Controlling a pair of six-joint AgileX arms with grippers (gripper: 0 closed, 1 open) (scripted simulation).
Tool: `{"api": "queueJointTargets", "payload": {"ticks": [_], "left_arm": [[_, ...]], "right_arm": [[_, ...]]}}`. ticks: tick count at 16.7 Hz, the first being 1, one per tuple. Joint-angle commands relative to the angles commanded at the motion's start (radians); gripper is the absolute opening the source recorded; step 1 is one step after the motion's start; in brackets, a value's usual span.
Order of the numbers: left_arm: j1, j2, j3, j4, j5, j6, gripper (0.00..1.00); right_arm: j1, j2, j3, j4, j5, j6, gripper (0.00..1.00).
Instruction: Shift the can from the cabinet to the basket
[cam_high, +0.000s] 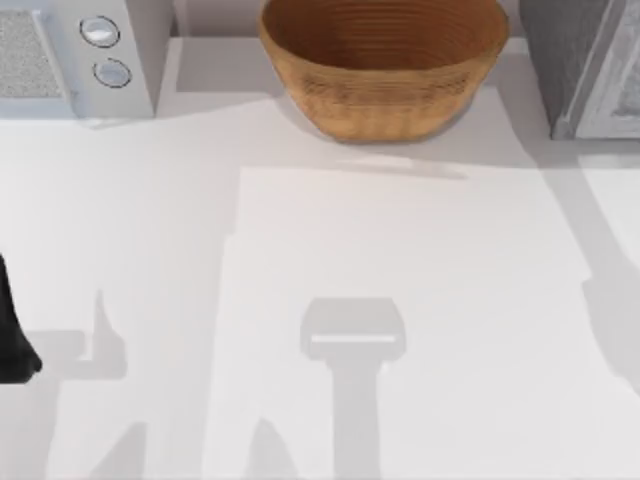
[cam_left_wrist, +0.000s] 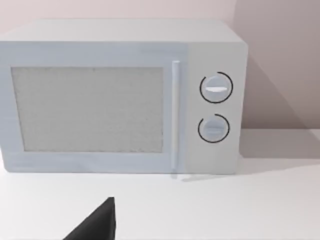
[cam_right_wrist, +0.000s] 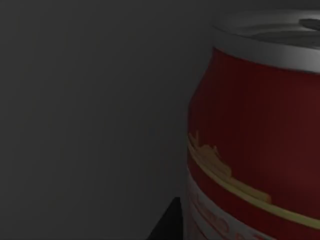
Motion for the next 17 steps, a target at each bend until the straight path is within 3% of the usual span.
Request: {"api": "queueJointTargets", "payload": {"ticks": [3, 4, 13, 17], "left_arm": [[0.0, 0.0, 0.0, 0.0, 0.0, 0.0, 1.0], [0.0, 0.0, 0.0, 0.0, 0.0, 0.0, 1.0], [0.0, 0.0, 0.0, 0.0, 0.0, 0.0, 1.0], [0.0, 0.0, 0.0, 0.0, 0.0, 0.0, 1.0]], "right_arm": [[0.0, 0.0, 0.0, 0.0, 0.0, 0.0, 0.02], [0.0, 0.0, 0.0, 0.0, 0.0, 0.0, 0.0], [0.003, -0.004, -0.002, -0.002, 0.001, 0.001, 0.0], [0.047, -0.117, -0.056, -0.067, 0.043, 0.001, 0.0]]}}
